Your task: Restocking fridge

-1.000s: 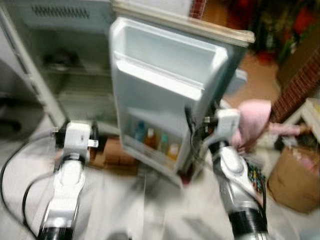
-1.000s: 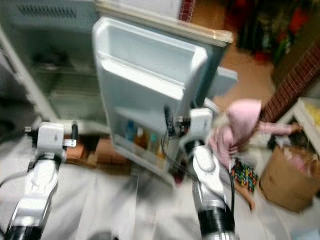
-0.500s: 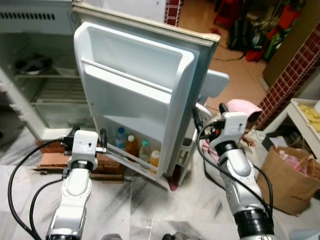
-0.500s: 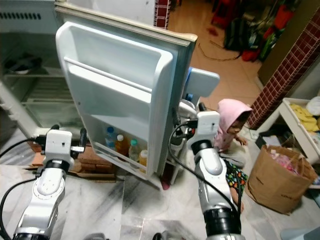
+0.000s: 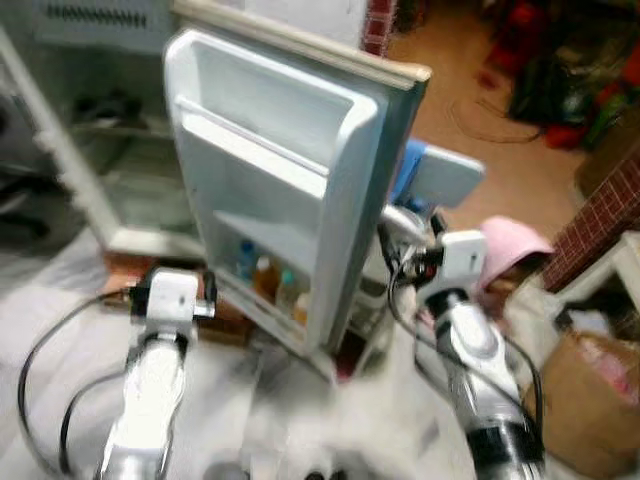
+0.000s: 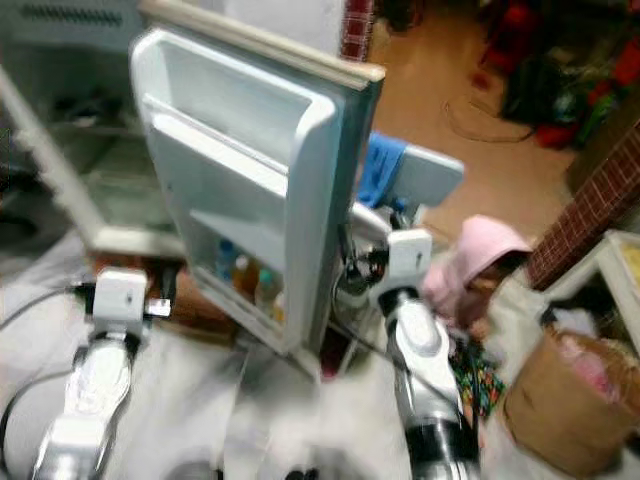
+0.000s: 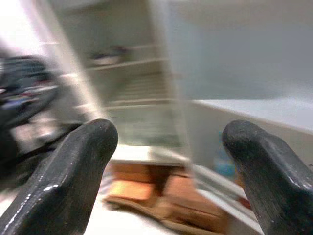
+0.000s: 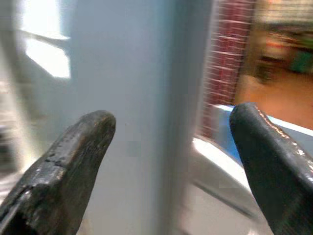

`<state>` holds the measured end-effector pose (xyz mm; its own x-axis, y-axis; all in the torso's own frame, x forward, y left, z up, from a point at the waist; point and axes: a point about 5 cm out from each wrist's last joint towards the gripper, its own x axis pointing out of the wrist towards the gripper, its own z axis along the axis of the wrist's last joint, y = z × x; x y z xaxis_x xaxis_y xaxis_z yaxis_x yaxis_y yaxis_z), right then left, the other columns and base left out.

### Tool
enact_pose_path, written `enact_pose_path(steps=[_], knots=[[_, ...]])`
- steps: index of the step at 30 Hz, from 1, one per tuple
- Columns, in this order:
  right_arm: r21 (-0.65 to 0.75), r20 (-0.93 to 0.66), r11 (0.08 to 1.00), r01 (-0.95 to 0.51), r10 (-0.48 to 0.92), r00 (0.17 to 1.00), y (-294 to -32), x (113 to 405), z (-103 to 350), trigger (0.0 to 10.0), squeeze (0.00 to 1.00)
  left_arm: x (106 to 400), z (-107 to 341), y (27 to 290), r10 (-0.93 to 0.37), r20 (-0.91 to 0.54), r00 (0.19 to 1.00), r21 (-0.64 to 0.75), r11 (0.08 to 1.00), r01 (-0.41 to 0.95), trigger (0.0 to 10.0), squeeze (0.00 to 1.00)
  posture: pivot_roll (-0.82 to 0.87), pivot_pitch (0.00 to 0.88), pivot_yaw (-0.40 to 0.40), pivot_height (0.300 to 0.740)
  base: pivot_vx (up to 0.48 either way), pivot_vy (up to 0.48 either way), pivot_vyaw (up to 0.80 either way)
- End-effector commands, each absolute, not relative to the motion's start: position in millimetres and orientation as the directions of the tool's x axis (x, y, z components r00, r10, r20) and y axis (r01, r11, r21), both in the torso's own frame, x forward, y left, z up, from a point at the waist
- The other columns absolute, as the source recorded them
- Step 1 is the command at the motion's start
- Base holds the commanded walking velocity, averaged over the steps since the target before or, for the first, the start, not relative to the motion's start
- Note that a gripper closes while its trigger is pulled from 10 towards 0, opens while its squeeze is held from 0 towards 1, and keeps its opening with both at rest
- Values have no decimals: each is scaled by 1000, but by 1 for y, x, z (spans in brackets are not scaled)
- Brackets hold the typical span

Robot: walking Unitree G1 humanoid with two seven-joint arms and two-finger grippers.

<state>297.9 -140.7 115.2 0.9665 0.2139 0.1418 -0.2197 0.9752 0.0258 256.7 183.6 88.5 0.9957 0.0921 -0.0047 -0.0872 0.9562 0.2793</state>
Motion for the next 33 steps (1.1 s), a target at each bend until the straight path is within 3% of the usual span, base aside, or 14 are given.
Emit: enact_pose_path(steps=[1, 5, 18, 26, 27, 28, 29, 30, 33], knots=[[31, 144, 975, -219, 213, 966, -141, 300, 117, 10000, 0, 254, 85, 185, 105, -25, 994, 275, 957, -94, 10000, 0, 112, 51, -56, 740, 0, 0, 781], [26, 148, 979, -203, 197, 969, -143, 304, 121, 10000, 0, 260, 94, 186, 113, 1, 994, 264, 958, -110, 10000, 0, 104, 53, -59, 740, 0, 0, 708], [44, 48, 999, -1, -1, 999, -154, 323, 115, 10000, 0, 257, 96, 198, 156, 1, 988, 272, 950, -150, 10000, 0, 128, 60, -63, 740, 0, 0, 0], [164, 93, 980, -108, 94, 991, -133, 348, 141, 10000, 0, 261, 98, 196, 128, -6, 992, 273, 954, -122, 10000, 0, 127, 68, -64, 740, 0, 0, 0], [196, 109, 963, -184, 165, 980, -124, 349, 146, 10000, 0, 261, 97, 195, 126, -6, 992, 272, 955, -119, 10000, 0, 124, 62, -67, 740, 0, 0, 0], [286, 154, 878, -384, 353, 923, -104, 342, 154, 10000, 0, 261, 95, 195, 128, -9, 992, 266, 956, -121, 10000, 0, 125, 56, -74, 740, 0, 0, 0], [286, 154, 878, -384, 353, 923, -104, 342, 154, 10000, 0, 261, 95, 195, 128, -9, 992, 266, 956, -121, 10000, 0, 125, 56, -74, 740, 0, 0, 0], [341, 216, 731, -591, 551, 806, -85, 323, 162, 10000, 0, 261, 94, 194, 128, -7, 992, 259, 958, -121, 10000, 0, 126, 54, -77, 740, 0, 0, 0], [371, 265, 467, -803, 775, 574, -69, 282, 168, 10000, 0, 259, 96, 194, 131, -2, 991, 258, 958, -126, 10000, 0, 130, 58, -85, 740, 0, 0, 0]])
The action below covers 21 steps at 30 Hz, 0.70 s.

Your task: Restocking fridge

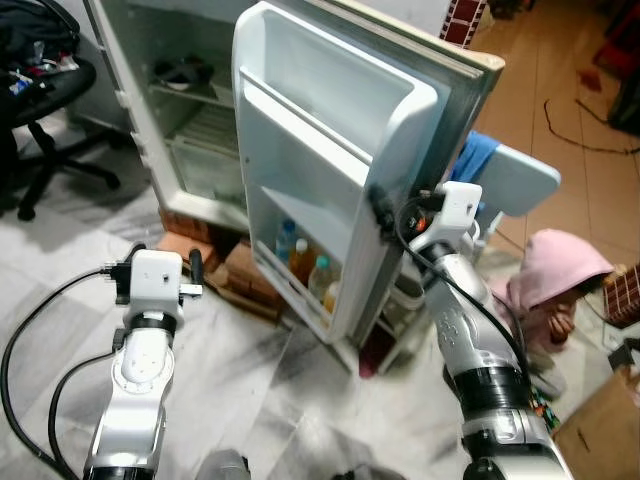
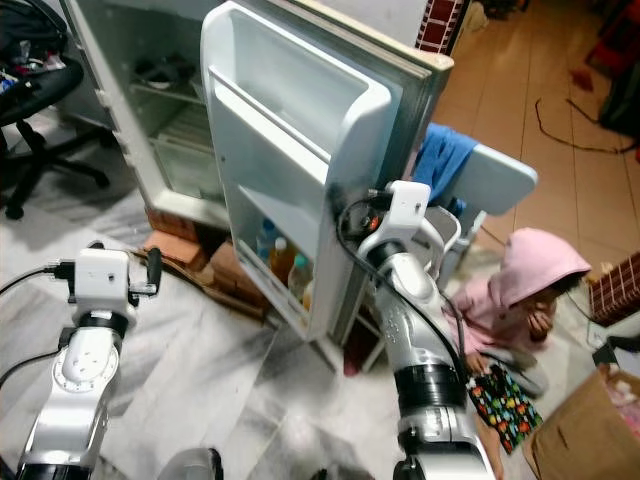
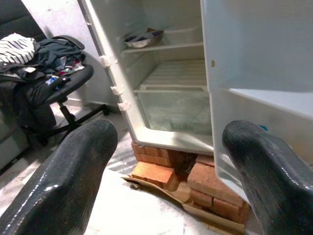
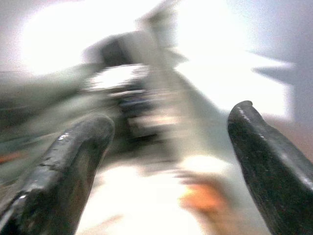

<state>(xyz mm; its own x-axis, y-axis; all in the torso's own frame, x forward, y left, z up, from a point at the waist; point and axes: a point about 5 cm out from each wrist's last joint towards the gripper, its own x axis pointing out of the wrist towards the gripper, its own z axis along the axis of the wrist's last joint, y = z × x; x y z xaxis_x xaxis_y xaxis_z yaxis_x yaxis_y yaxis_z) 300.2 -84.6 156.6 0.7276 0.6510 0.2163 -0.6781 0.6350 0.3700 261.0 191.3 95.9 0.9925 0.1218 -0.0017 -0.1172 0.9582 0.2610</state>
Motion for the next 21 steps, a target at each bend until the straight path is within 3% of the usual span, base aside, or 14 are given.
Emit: enact_pose_path(steps=[1, 5, 7, 10, 13, 14, 15, 16, 17, 19, 21], knots=[[373, 271, 403, -836, 814, 513, -66, 271, 169, 10000, 0, 258, 96, 195, 133, -1, 991, 259, 957, -128, 10000, 0, 130, 60, -86, 740, 0, 0, 0], [377, 259, 347, -859, 851, 458, -67, 258, 166, 10000, 0, 255, 95, 197, 139, -4, 990, 263, 956, -133, 10000, 0, 131, 66, -92, 740, 0, 0, 0], [395, 176, 354, -848, 876, 448, -82, 246, 149, 10000, 0, 242, 88, 207, 177, -31, 984, 287, 944, -161, 10000, 0, 130, 73, -93, 740, 0, 0, 0], [366, 29, 437, -822, 877, 479, -105, 242, 125, 10000, 0, 225, 76, 216, 220, -78, 972, 309, 933, -186, 10000, 0, 128, 77, -96, 740, 0, 0, 0], [236, -138, 577, -782, 817, 560, -129, 251, 100, 10000, 0, 216, 70, 218, 223, -108, 969, 314, 932, -180, 10000, 0, 122, 97, -93, 740, 0, 0, 0], [161, -188, 667, -728, 744, 641, -140, 263, 94, 10000, 0, 215, 69, 217, 221, -113, 969, 315, 933, -176, 10000, 0, 117, 106, -92, 740, 0, 0, 0], [161, -188, 667, -728, 744, 641, -140, 263, 94, 10000, 0, 215, 69, 217, 221, -113, 969, 315, 933, -176, 10000, 0, 117, 106, -92, 740, 0, 0, 0], [106, -232, 790, -604, 610, 757, -156, 283, 93, 10000, 0, 218, 69, 215, 215, -114, 970, 318, 933, -170, 10000, 0, 119, 111, -91, 740, 0, 0, 0], [106, -232, 790, -604, 610, 757, -156, 283, 93, 10000, 0, 218, 69, 215, 215, -114, 970, 318, 933, -170, 10000, 0, 119, 111, -91, 740, 0, 0, 0], [31, -258, 874, -484, 475, 841, -164, 297, 98, 10000, 0, 223, 75, 214, 209, -99, 973, 317, 933, -168, 10000, 0, 124, 120, -87, 740, 0, 0, 0], [31, -258, 874, -484, 475, 841, -164, 297, 98, 10000, 0, 223, 75, 214, 209, -99, 973, 317, 933, -168, 10000, 0, 124, 120, -87, 740, 0, 0, 0]])
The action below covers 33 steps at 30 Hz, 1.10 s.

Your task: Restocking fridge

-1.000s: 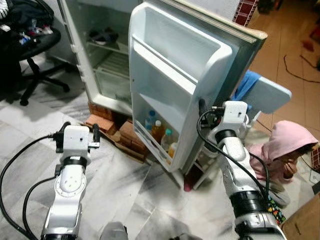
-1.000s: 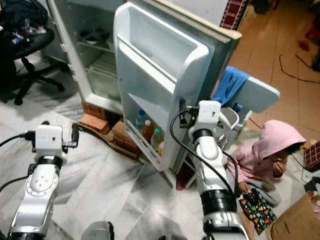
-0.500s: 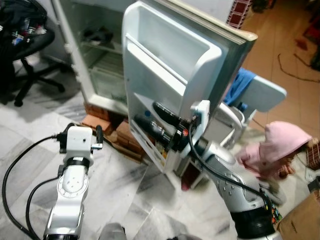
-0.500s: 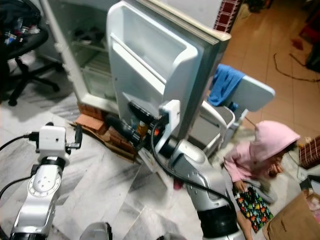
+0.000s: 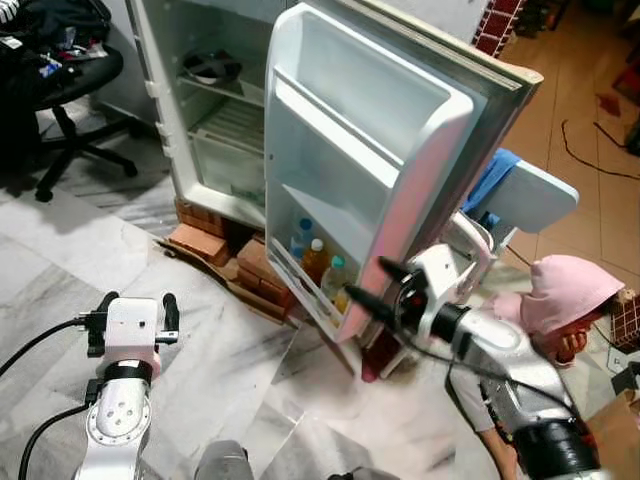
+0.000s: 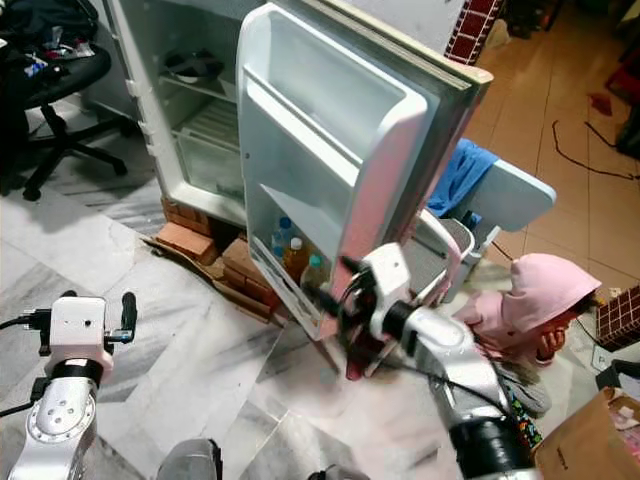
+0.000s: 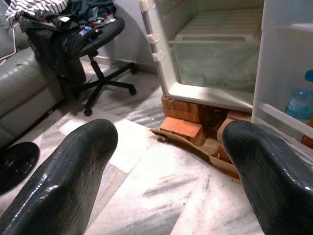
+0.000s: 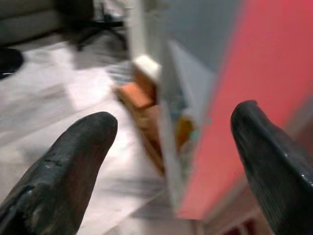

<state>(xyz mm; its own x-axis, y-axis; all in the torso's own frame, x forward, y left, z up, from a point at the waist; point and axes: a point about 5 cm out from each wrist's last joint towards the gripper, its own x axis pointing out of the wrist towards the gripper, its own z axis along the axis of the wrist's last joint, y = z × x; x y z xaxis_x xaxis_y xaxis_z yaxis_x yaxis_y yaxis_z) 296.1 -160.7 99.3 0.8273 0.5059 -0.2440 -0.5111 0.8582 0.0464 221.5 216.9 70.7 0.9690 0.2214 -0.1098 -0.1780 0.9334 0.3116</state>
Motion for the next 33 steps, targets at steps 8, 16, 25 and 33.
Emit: enact_pose_path(steps=[8, 16, 25, 33], knots=[[-15, -145, 983, -184, 180, 973, -160, 336, 118, 10000, 0, 232, 84, 213, 195, -75, 978, 317, 935, -161, 10000, 0, 127, 133, -81, 740, 0, 0, 0], [102, -88, 972, -212, 221, 971, -126, 350, 133, 10000, 0, 235, 84, 208, 172, -77, 982, 307, 941, -141, 10000, 0, 122, 130, -77, 740, 0, 0, 0], [351, 103, 717, -602, 609, 786, -28, 338, 175, 10000, 0, 241, 86, 200, 143, -69, 987, 294, 949, -116, 10000, 0, 123, 127, -79, 740, 0, 0, 0], [335, 278, 109, -936, 938, 209, -5, 254, 196, 10000, 0, 237, 86, 205, 156, -68, 985, 298, 946, -129, 10000, 0, 132, 134, -91, 740, 0, 0, 0]])
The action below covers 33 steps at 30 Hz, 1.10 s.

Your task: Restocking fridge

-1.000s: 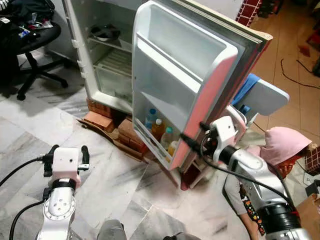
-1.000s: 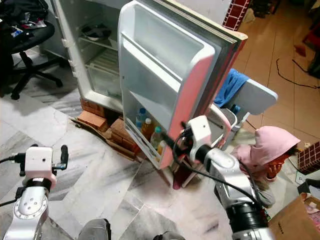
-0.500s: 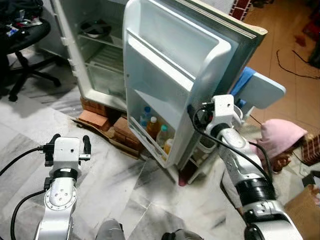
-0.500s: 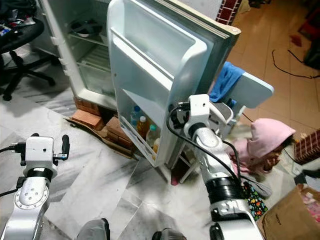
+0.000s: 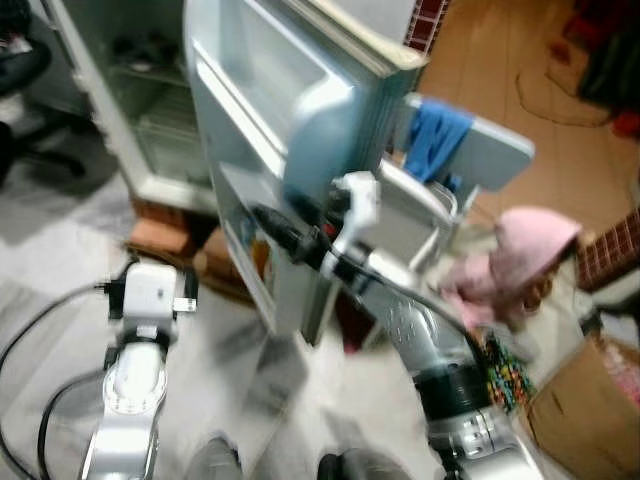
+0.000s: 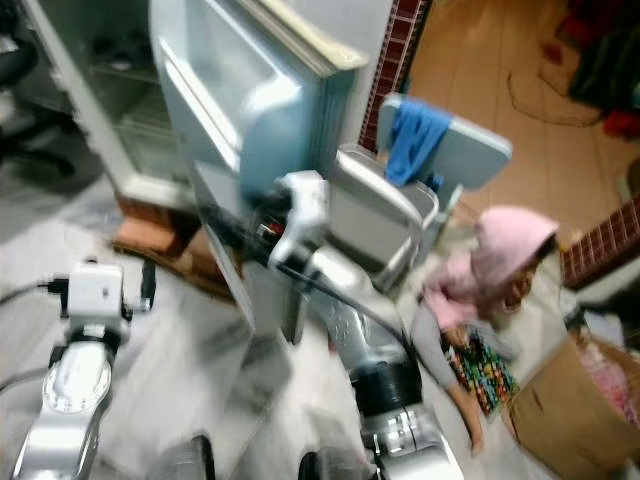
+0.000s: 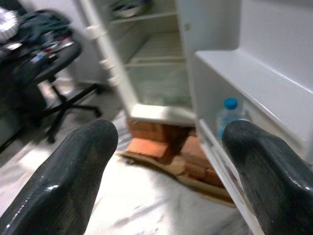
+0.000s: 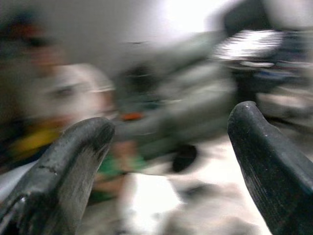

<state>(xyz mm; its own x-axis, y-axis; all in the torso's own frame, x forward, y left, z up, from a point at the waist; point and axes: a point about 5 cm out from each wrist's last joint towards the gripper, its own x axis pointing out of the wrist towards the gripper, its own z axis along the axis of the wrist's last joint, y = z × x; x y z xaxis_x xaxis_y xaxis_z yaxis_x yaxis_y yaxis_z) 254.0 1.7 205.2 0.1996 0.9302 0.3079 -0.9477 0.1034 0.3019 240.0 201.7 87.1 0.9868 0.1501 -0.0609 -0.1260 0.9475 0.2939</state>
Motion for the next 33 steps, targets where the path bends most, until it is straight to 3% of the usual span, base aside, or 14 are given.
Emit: enact_pose_path(steps=[1, 5, 8, 9, 14, 16, 17, 18, 19, 20, 22, 24, 29, 33], knots=[[334, 264, 105, -937, 943, 200, -7, 252, 193, 10000, 0, 236, 86, 205, 157, -70, 985, 298, 946, -130, 10000, 0, 132, 134, -91, 740, 0, 0, 0], [388, 175, 71, -919, 973, 149, -53, 236, 172, 10000, 0, 230, 81, 204, 156, -87, 984, 304, 945, -123, 10000, 0, 125, 140, -87, 740, 0, 0, 0], [393, 108, 8, -920, 993, 55, -79, 218, 165, 10000, 0, 228, 80, 203, 148, -97, 984, 304, 946, -112, 10000, 0, 117, 141, -83, 740, 0, 0, 0], [398, 11, 11, -917, 1000, 17, -99, 207, 153, 10000, 0, 226, 78, 203, 141, -105, 984, 306, 946, -103, 10000, 0, 113, 142, -81, 740, 0, 0, 0], [350, -174, 122, -929, 983, 63, -127, 207, 130, 10000, 0, 224, 77, 204, 134, -109, 985, 303, 948, -96, 10000, 0, 110, 141, -79, 740, 0, 0, 0], [283, -239, 255, -924, 952, 189, -133, 221, 120, 10000, 0, 224, 79, 202, 125, -97, 987, 298, 950, -91, 10000, 0, 111, 140, -79, 740, 0, 0, 0], [213, -263, 410, -887, 898, 352, -136, 238, 113, 10000, 0, 226, 82, 200, 113, -75, 991, 293, 952, -86, 10000, 0, 112, 138, -78, 740, 0, 0, 0], [190, -252, 480, -857, 867, 429, -136, 246, 113, 10000, 0, 227, 84, 199, 108, -64, 992, 290, 953, -85, 10000, 0, 113, 136, -79, 740, 0, 0, 0], [190, -252, 480, -857, 867, 429, -136, 246, 113, 10000, 0, 227, 84, 199, 108, -64, 992, 290, 953, -85, 10000, 0, 113, 136, -79, 740, 0, 0, 0], [172, -221, 586, -792, 806, 549, -137, 257, 114, 10000, 0, 230, 88, 197, 99, -45, 994, 288, 954, -82, 10000, 0, 119, 132, -78, 740, 0, 0, 0], [169, -207, 625, -762, 779, 592, -137, 261, 115, 10000, 0, 230, 90, 196, 95, -38, 995, 288, 954, -81, 10000, 0, 119, 132, -78, 740, 0, 0, 0], [171, -113, 753, -635, 656, 747, -131, 271, 118, 10000, 0, 234, 93, 200, 102, -28, 994, 326, 941, -87, 10000, 0, 114, 126, -70, 740, 0, 364, 0], [122, -32, 859, -497, 504, 863, -127, 273, 118, 10000, 0, 236, 94, 202, 102, -17, 995, 315, 945, -92, 10000, 0, 111, 124, -72, 740, 0, 480, 0], [165, -31, 883, -440, 450, 892, -127, 275, 116, 10000, 0, 238, 94, 201, 99, -16, 995, 314, 945, -89, 10000, 0, 111, 126, -76, 740, 0, 480, 0]])
